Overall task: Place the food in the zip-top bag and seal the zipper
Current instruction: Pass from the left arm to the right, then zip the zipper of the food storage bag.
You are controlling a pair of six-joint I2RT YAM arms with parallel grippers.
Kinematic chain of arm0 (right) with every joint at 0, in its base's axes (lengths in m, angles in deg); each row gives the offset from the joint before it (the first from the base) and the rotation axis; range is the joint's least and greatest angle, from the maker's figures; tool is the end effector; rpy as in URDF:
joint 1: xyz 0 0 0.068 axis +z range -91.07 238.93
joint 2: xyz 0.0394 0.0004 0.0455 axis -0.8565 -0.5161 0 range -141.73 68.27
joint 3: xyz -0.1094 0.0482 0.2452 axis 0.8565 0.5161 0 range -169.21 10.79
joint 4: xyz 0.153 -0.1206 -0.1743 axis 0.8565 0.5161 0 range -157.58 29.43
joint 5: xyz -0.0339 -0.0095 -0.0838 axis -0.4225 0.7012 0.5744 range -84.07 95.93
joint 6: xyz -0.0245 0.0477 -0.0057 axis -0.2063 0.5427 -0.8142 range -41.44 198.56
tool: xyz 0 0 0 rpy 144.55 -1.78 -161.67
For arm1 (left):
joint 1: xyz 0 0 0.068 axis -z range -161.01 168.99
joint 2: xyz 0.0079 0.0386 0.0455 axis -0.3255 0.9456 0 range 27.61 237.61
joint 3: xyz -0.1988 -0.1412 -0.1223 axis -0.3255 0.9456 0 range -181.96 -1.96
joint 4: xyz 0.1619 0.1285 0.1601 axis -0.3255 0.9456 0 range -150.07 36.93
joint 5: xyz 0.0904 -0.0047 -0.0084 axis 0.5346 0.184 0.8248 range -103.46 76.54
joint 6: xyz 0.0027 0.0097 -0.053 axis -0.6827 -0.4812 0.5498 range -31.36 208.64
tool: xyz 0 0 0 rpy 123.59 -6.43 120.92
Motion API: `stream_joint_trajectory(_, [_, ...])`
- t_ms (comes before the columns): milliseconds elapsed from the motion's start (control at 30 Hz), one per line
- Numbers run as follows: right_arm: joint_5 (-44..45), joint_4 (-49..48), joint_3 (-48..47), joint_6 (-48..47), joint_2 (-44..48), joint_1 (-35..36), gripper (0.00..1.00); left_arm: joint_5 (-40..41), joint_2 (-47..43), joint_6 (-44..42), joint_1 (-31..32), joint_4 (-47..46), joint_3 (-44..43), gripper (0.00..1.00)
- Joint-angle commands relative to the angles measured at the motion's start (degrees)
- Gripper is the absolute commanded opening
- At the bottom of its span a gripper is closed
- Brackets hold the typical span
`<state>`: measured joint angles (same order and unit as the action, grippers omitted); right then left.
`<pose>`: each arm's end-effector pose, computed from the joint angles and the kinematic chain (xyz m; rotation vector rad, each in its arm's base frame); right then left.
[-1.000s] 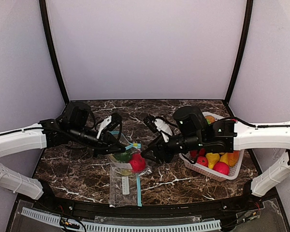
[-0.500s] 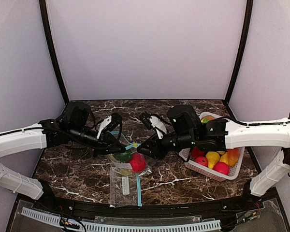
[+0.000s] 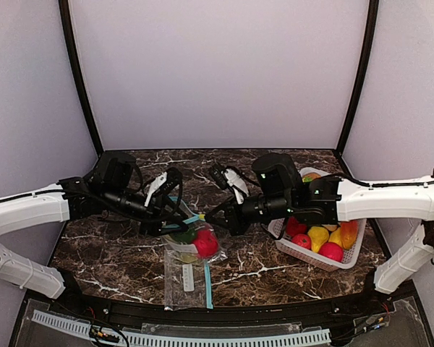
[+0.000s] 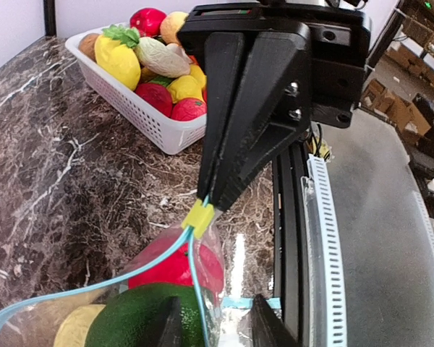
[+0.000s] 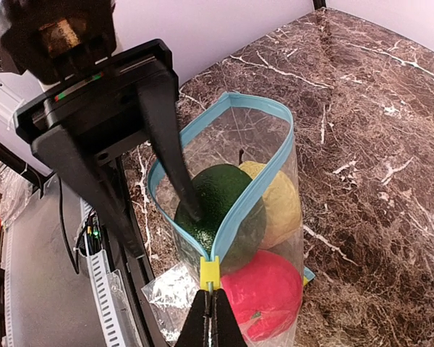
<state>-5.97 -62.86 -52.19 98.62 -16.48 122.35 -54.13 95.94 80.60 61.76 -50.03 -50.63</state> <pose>0.1469 0.3099 0.2926 -0.9491 2.0010 1.0825 0.1761 -0.1944 0.2828 1.3031 1.6954 -1.1017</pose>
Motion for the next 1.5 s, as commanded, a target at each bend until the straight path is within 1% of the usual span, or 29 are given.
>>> stream_joint_trajectory(0, [-1.4, -2.4, -0.2, -0.4, 0.3, -0.3, 0.00, -0.6, -1.2, 0.6, 0.2, 1.6, -4.2, 0.56])
stream_joint_trajectory(33, [-1.7, -2.4, -0.2, -0.6, 0.4, -0.2, 0.00, -0.6, -1.2, 0.6, 0.2, 1.7, -5.6, 0.59])
stream_joint_trajectory(133, [-2.4, -2.6, 0.0, -0.9, 0.5, -0.3, 0.00, -0.7, -0.3, -0.3, 0.2, 2.3, -8.5, 0.73])
stream_joint_trajectory(233, [-2.6, -2.9, 0.2, -1.0, 0.9, -0.3, 0.00, -2.5, 2.2, -2.2, 0.2, 4.0, -11.6, 0.75])
stream_joint_trajectory(300, [-2.6, -3.1, 0.4, -1.1, 1.0, -0.3, 0.00, -4.7, 4.6, -2.8, 0.2, 5.1, -13.2, 0.71])
stream_joint_trajectory(333, [-2.6, -3.2, 0.4, -1.1, 1.1, -0.3, 0.00, -5.5, 6.1, -2.9, 0.2, 5.1, -13.8, 0.68])
stream_joint_trajectory(433, [-2.5, -3.5, 0.7, -1.0, 1.4, -0.3, 0.00, -8.5, 8.1, -3.1, 0.2, 4.5, -13.8, 0.61])
stream_joint_trajectory(667, [-2.6, -3.9, 0.9, -1.1, 1.5, -0.3, 0.00, -9.3, 11.4, -4.0, 0.2, 5.9, -13.3, 0.51])
stream_joint_trajectory(767, [-2.6, -3.8, 0.8, -1.2, 1.5, -0.3, 0.00, -9.7, 12.3, -3.9, 0.2, 6.0, -13.1, 0.43])
stream_joint_trajectory(833, [-2.6, -3.8, 0.8, -1.2, 1.4, -0.3, 0.00, -10.2, 12.6, -3.9, 0.2, 6.0, -13.0, 0.41])
stream_joint_trajectory(1000, [-2.3, -4.1, 1.0, -0.9, 1.5, -0.4, 0.00, -10.9, 12.7, -4.2, 0.2, 6.5, -12.6, 0.37])
stream_joint_trajectory(1133, [-2.0, -4.1, 1.1, -0.7, 1.6, -0.5, 0.00, -10.9, 12.9, -4.5, 0.2, 7.3, -12.4, 0.26])
stream_joint_trajectory(1200, [-1.8, -4.1, 1.1, -0.5, 1.7, -0.5, 0.00, -10.6, 12.6, -4.5, 0.2, 7.5, -12.3, 0.17])
stream_joint_trajectory(1233, [-1.7, -4.1, 1.3, -0.4, 1.6, -0.5, 0.00, -10.5, 12.5, -4.6, 0.2, 7.4, -12.3, 0.15])
stream_joint_trajectory(1333, [-1.2, -4.1, 1.4, -0.2, 1.7, -0.5, 0.00, -10.3, 12.2, -4.6, 0.2, 7.4, -12.1, 0.03])
stream_joint_trajectory(1467, [0.1, -4.0, 1.7, 0.7, 2.1, -0.6, 0.00, -9.8, 12.0, -4.7, 0.1, 7.8, -11.8, 0.01])
